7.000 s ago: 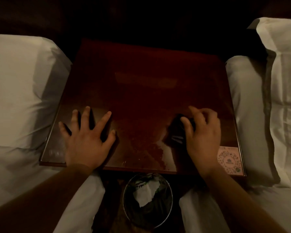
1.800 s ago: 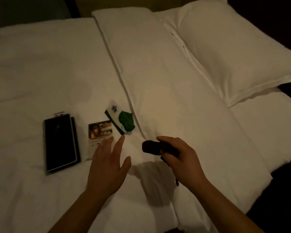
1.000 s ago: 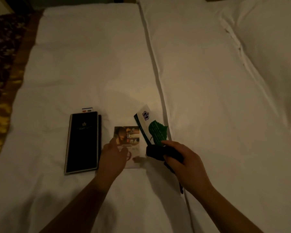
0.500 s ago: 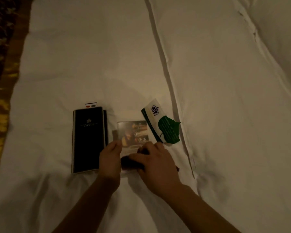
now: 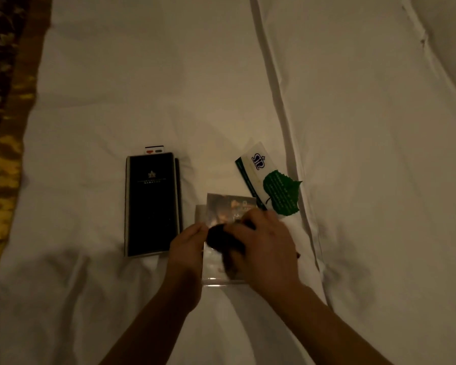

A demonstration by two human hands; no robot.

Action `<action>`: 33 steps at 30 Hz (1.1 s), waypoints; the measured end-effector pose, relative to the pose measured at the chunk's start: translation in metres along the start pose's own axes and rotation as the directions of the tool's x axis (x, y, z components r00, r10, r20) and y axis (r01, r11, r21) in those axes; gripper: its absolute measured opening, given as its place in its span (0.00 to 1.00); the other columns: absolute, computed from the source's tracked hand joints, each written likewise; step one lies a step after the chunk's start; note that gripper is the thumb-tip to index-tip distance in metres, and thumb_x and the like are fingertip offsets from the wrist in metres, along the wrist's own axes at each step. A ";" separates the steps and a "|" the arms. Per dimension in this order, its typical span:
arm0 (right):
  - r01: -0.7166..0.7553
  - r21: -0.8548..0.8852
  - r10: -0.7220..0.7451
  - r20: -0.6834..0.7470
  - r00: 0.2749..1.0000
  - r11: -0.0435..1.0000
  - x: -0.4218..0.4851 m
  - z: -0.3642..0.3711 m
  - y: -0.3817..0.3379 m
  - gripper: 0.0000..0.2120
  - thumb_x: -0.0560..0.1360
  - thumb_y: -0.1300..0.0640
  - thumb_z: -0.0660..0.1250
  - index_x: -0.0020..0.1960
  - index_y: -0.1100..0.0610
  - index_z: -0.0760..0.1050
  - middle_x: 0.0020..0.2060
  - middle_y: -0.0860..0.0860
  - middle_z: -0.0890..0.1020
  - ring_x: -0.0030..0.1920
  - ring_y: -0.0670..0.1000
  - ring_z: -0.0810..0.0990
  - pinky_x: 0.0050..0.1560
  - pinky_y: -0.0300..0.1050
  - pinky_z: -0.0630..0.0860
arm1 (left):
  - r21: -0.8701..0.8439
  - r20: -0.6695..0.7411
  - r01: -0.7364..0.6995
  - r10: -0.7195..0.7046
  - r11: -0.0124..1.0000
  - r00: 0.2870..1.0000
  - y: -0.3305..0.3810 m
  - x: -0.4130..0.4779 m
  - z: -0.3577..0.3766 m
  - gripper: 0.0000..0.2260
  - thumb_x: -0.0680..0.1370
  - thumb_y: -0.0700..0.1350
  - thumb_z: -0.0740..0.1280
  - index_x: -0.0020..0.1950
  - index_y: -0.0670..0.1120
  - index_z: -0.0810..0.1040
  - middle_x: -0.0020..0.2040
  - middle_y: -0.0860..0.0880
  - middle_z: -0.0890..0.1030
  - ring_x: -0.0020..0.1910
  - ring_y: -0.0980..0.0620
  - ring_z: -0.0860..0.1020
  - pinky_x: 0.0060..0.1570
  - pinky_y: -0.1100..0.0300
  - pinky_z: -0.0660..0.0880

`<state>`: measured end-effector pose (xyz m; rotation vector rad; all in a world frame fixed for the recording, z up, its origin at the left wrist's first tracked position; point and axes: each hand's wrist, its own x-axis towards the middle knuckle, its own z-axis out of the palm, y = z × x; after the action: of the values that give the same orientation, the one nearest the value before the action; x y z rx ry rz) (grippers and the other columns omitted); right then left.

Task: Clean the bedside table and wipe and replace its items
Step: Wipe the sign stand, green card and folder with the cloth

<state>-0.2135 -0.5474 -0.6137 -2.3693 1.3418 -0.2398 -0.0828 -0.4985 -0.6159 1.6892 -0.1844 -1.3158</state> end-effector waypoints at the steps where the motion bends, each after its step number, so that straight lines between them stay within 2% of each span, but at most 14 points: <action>1: -0.085 -0.008 0.085 -0.047 0.995 0.996 0.006 -0.003 0.008 0.13 0.68 0.50 0.73 0.53 0.47 0.82 0.44 0.51 0.78 0.45 0.53 0.74 0.40 0.44 0.71 | -0.009 0.006 0.001 -0.001 1.000 1.000 0.000 -0.002 -0.002 0.11 0.82 0.42 0.61 0.53 0.36 0.80 0.46 0.36 0.84 0.44 0.39 0.83 0.42 0.51 0.79; 3: -0.214 0.004 0.214 -0.090 0.973 0.977 0.010 -0.008 0.020 0.12 0.70 0.50 0.72 0.54 0.47 0.83 0.44 0.51 0.78 0.45 0.53 0.74 0.40 0.43 0.68 | 0.017 0.021 -0.001 0.000 1.000 1.000 0.002 -0.005 -0.003 0.11 0.82 0.43 0.62 0.52 0.39 0.82 0.43 0.37 0.85 0.42 0.37 0.84 0.36 0.51 0.81; 6: -0.080 0.002 0.080 -0.071 0.994 0.997 -0.004 -0.001 0.008 0.14 0.68 0.50 0.72 0.54 0.46 0.82 0.45 0.52 0.79 0.45 0.54 0.75 0.40 0.44 0.71 | 0.093 0.026 0.001 -0.003 0.996 1.000 0.005 -0.004 -0.001 0.11 0.83 0.43 0.61 0.50 0.42 0.83 0.45 0.37 0.85 0.46 0.34 0.83 0.45 0.42 0.81; 8: -0.013 0.028 0.015 -0.069 0.997 1.000 -0.005 -0.001 -0.001 0.15 0.69 0.48 0.65 0.55 0.46 0.82 0.44 0.51 0.78 0.45 0.53 0.74 0.38 0.44 0.72 | 0.144 0.038 -0.013 0.007 0.990 0.999 0.004 -0.004 0.001 0.12 0.82 0.44 0.62 0.47 0.46 0.84 0.44 0.40 0.86 0.46 0.38 0.84 0.46 0.44 0.81; 10: -0.081 0.064 0.089 -0.135 0.987 0.995 0.009 -0.005 0.004 0.14 0.72 0.50 0.66 0.56 0.46 0.82 0.43 0.51 0.77 0.44 0.53 0.73 0.38 0.44 0.71 | 0.160 0.071 -0.023 0.012 0.987 0.997 0.001 -0.008 0.003 0.13 0.82 0.45 0.62 0.45 0.48 0.85 0.42 0.42 0.86 0.41 0.42 0.85 0.36 0.52 0.81; 14: -0.245 0.024 0.245 -0.188 0.951 0.969 0.025 -0.015 0.024 0.14 0.73 0.51 0.70 0.58 0.46 0.81 0.46 0.51 0.77 0.47 0.53 0.73 0.39 0.44 0.70 | 0.184 0.096 -0.116 0.099 0.976 0.990 -0.001 -0.012 0.004 0.14 0.82 0.42 0.62 0.42 0.49 0.85 0.37 0.44 0.85 0.35 0.46 0.85 0.31 0.59 0.79; 17: -0.313 0.039 0.315 -0.162 0.935 0.949 0.000 -0.016 0.034 0.14 0.73 0.50 0.69 0.58 0.45 0.80 0.46 0.50 0.77 0.46 0.51 0.71 0.39 0.43 0.65 | 0.161 0.075 -0.154 0.143 0.975 0.987 0.003 -0.011 0.001 0.14 0.82 0.42 0.62 0.42 0.50 0.84 0.38 0.43 0.85 0.37 0.44 0.85 0.32 0.55 0.81; 21: -0.037 0.020 0.036 0.027 0.999 0.999 -0.039 -0.012 0.014 0.15 0.69 0.45 0.68 0.56 0.42 0.79 0.44 0.47 0.76 0.43 0.49 0.71 0.38 0.41 0.65 | 0.130 0.016 -0.156 0.155 0.979 0.988 0.007 -0.008 0.005 0.11 0.82 0.43 0.62 0.46 0.45 0.83 0.40 0.41 0.84 0.38 0.41 0.83 0.36 0.52 0.80; 23: 0.017 0.011 -0.018 0.087 0.996 1.000 -0.045 -0.012 0.016 0.16 0.70 0.46 0.70 0.57 0.40 0.78 0.44 0.47 0.77 0.43 0.49 0.72 0.37 0.41 0.65 | 0.127 -0.004 -0.141 0.142 0.982 0.990 0.006 -0.006 0.008 0.10 0.82 0.43 0.63 0.49 0.43 0.83 0.43 0.40 0.85 0.42 0.39 0.83 0.41 0.49 0.80; 27: -0.328 0.013 0.327 0.066 0.943 0.944 -0.042 -0.022 0.040 0.12 0.75 0.47 0.67 0.59 0.38 0.79 0.44 0.45 0.77 0.44 0.46 0.70 0.38 0.41 0.67 | 0.119 -0.047 -0.100 0.106 0.988 0.993 0.005 -0.005 0.006 0.11 0.83 0.47 0.61 0.52 0.44 0.81 0.45 0.41 0.85 0.42 0.42 0.85 0.37 0.51 0.83; 29: -0.460 0.331 0.406 0.221 0.887 0.824 -0.044 -0.023 0.038 0.09 0.76 0.49 0.67 0.52 0.34 0.80 0.43 0.43 0.80 0.44 0.44 0.76 0.40 0.39 0.73 | 0.124 -0.062 -0.092 0.101 0.988 0.993 0.006 -0.004 0.002 0.13 0.84 0.48 0.59 0.50 0.45 0.81 0.44 0.42 0.85 0.41 0.43 0.85 0.34 0.54 0.82; 30: -0.533 0.553 0.423 0.325 0.846 0.640 -0.044 -0.026 0.031 0.10 0.76 0.52 0.68 0.47 0.35 0.81 0.41 0.45 0.83 0.43 0.45 0.80 0.40 0.37 0.77 | 0.133 -0.069 -0.090 0.100 0.987 0.993 0.007 -0.004 0.002 0.13 0.84 0.48 0.58 0.50 0.46 0.80 0.44 0.43 0.85 0.41 0.43 0.85 0.34 0.54 0.81; 32: -0.593 0.760 0.408 0.469 0.783 0.266 -0.047 -0.032 0.020 0.12 0.75 0.58 0.70 0.42 0.41 0.84 0.39 0.50 0.86 0.38 0.48 0.84 0.39 0.40 0.81 | 0.147 -0.057 -0.120 0.130 0.982 0.990 0.007 -0.007 0.005 0.11 0.84 0.48 0.58 0.49 0.52 0.80 0.44 0.46 0.85 0.39 0.49 0.85 0.32 0.57 0.80; 33: -0.571 0.792 0.403 0.461 0.791 0.215 -0.049 -0.033 0.019 0.12 0.74 0.59 0.70 0.42 0.42 0.84 0.39 0.51 0.86 0.37 0.50 0.85 0.38 0.41 0.82 | 0.158 -0.033 -0.159 0.166 0.975 0.985 0.007 -0.010 0.009 0.10 0.84 0.48 0.59 0.50 0.59 0.78 0.45 0.49 0.85 0.38 0.54 0.85 0.31 0.62 0.79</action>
<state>-0.2656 -0.5234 -0.5895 -0.9066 1.2945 -0.4431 -0.0907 -0.5015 -0.6039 1.7923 -0.3986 -1.1637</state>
